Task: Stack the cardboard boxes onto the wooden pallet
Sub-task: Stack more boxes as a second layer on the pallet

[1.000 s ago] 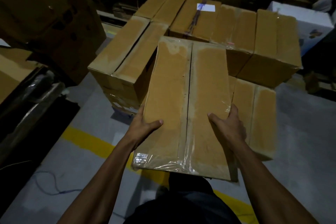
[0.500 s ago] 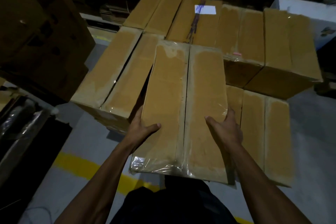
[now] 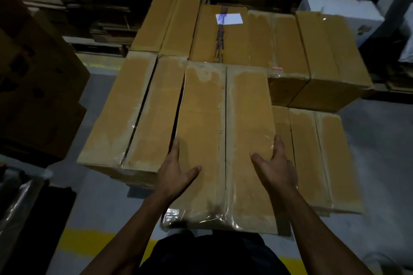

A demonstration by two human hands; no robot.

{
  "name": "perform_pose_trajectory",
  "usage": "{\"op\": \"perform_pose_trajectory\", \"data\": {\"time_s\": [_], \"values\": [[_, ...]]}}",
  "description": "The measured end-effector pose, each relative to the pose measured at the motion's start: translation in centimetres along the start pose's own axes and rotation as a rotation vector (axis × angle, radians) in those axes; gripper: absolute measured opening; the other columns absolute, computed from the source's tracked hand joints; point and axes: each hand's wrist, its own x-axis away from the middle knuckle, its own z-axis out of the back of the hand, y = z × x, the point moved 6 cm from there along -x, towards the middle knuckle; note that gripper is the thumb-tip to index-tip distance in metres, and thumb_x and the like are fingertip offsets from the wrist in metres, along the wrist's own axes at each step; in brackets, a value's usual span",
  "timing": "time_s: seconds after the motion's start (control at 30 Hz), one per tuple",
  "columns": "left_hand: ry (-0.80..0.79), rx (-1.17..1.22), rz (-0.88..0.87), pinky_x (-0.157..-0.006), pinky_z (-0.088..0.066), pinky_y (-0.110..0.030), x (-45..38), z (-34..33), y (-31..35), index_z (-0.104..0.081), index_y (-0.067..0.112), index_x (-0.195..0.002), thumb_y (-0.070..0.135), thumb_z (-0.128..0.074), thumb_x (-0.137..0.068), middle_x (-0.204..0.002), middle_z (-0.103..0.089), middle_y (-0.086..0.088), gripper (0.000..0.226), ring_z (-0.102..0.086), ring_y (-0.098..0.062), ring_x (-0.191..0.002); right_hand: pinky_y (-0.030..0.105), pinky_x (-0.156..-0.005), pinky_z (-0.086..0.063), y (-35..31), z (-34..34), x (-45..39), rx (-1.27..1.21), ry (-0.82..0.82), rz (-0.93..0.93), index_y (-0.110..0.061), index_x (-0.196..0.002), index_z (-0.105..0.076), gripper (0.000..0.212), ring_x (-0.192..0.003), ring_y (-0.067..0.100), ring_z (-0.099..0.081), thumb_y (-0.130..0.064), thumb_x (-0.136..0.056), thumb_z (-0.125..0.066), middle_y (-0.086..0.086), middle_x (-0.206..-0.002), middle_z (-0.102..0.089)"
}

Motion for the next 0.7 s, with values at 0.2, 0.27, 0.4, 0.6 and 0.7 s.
{"op": "perform_pose_trajectory", "data": {"time_s": [0.2,0.27,0.4,0.6,0.7], "values": [[-0.065,-0.181,-0.063,-0.110,-0.037,-0.048,1.5,0.9,-2.1,-0.002,0.036,-0.157,0.059,-0.063,-0.085,-0.156,-0.027,-0.014,0.096,-0.036,-0.037,-0.138,0.054,-0.109,-0.038,1.1,-1.8,4.7,-0.017,0.093,-0.005,-0.048,-0.156,-0.002,0.093,-0.135,0.037,-0.047,-0.073,-0.085,-0.057,0.008,-0.153,-0.047],[-0.081,-0.206,-0.066,-0.110,-0.034,-0.049,2.0,1.0,-2.4,0.001,0.036,-0.156,0.060,-0.059,-0.087,-0.158,-0.022,-0.016,0.095,-0.033,-0.040,-0.139,0.052,-0.107,-0.037,1.1,-1.9,5.7,-0.018,0.112,-0.021,-0.047,-0.157,-0.004,0.092,-0.135,0.038,-0.046,-0.070,-0.086,-0.058,0.009,-0.151,-0.048],[-0.079,-0.257,-0.093,-0.111,-0.032,-0.049,2.6,1.6,-2.3,0.003,0.035,-0.157,0.062,-0.054,-0.089,-0.160,-0.016,-0.016,0.092,-0.031,-0.042,-0.140,0.051,-0.108,-0.034,0.6,-1.6,7.0,-0.016,0.158,-0.021,-0.045,-0.158,-0.007,0.090,-0.137,0.039,-0.043,-0.066,-0.088,-0.059,0.010,-0.152,-0.047],[-0.066,-0.288,-0.105,-0.110,-0.034,-0.046,1.7,1.8,-2.8,0.002,0.035,-0.157,0.062,-0.053,-0.090,-0.162,-0.014,-0.013,0.090,-0.034,-0.038,-0.141,0.052,-0.108,-0.035,0.4,-3.0,6.5,-0.035,0.150,-0.044,-0.048,-0.157,-0.004,0.091,-0.136,0.039,-0.044,-0.069,-0.087,-0.059,0.011,-0.151,-0.048],[-0.042,-0.271,-0.093,-0.111,-0.033,-0.046,-0.1,1.6,-3.4,0.001,0.036,-0.157,0.063,-0.053,-0.089,-0.163,-0.014,-0.013,0.090,-0.030,-0.035,-0.144,0.051,-0.108,-0.036,-0.4,-3.7,4.4,-0.042,0.127,-0.028,-0.048,-0.157,-0.005,0.090,-0.136,0.038,-0.046,-0.066,-0.088,-0.060,0.011,-0.150,-0.049]]}}
